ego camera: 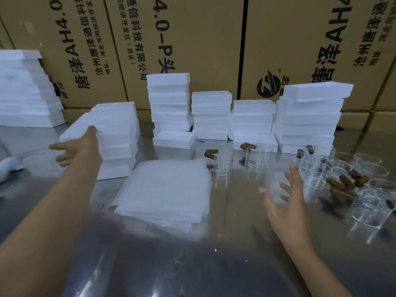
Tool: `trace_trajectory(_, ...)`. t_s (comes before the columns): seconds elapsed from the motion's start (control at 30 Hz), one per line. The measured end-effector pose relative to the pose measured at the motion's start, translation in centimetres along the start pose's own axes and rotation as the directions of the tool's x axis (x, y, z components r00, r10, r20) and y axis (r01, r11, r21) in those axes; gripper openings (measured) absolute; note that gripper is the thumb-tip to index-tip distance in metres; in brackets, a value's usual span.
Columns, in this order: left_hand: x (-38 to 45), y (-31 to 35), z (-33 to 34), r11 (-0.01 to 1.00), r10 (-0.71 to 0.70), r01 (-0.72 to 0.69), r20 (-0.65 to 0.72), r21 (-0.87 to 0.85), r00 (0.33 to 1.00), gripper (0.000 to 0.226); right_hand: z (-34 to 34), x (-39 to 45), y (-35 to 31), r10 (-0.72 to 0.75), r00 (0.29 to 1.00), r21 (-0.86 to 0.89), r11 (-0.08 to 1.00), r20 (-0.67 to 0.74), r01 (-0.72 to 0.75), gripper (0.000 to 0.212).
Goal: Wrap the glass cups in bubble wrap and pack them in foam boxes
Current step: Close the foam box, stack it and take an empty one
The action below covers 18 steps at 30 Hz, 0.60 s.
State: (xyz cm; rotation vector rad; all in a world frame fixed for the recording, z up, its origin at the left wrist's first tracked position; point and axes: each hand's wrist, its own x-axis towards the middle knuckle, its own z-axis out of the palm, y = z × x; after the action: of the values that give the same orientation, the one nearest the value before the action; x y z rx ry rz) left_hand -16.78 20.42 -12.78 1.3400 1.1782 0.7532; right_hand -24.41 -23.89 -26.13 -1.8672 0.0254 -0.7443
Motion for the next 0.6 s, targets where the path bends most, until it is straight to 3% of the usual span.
trace_trajectory(0.1, 0.5, -0.7, -0.1, 0.996, 0.071, -0.069, -0.036, 0.057, 0.997, 0.12, 0.1, 0.0, 0.1, 0.017, 1.0, -0.008, 1.0, 0.021, -0.017, 0.081)
trace_trajectory(0.2, 0.3, -1.0, 0.3, 0.971, 0.237, -0.232, -0.084, 0.063, 0.968, 0.113, 0.2, 0.0, 0.1, 0.038, 0.998, -0.022, 0.999, 0.044, -0.037, 0.076)
trace_trajectory(0.27, -0.5, -1.0, 0.7, 0.923, 0.381, -0.37, -0.118, 0.102, 0.917, 0.104, 0.2, -0.1, 0.0, 0.049, 0.997, -0.039, 0.998, 0.06, -0.046, 0.073)
trace_trajectory(0.37, -3.1, -1.5, 1.8, 0.783, 0.616, -0.59, -0.115, 0.196, 0.779, 0.086, 0.2, -0.1, -0.1, 0.066, 0.995, -0.064, 0.996, 0.077, -0.061, 0.069)
trace_trajectory(0.47, -7.3, -2.4, 3.7, 0.596, 0.782, -0.776, 0.07, 0.205, 0.619, 0.073, 0.3, -0.2, -0.2, 0.101, 0.989, -0.098, 0.991, 0.109, -0.09, 0.063)
trace_trajectory(0.6, -13.6, -4.1, 7.9, 0.406, 0.805, -0.912, 0.449, 0.061, 0.388, 0.059, 0.4, 0.0, -0.3, 0.146, 0.975, -0.121, 0.985, 0.17, -0.126, 0.057)
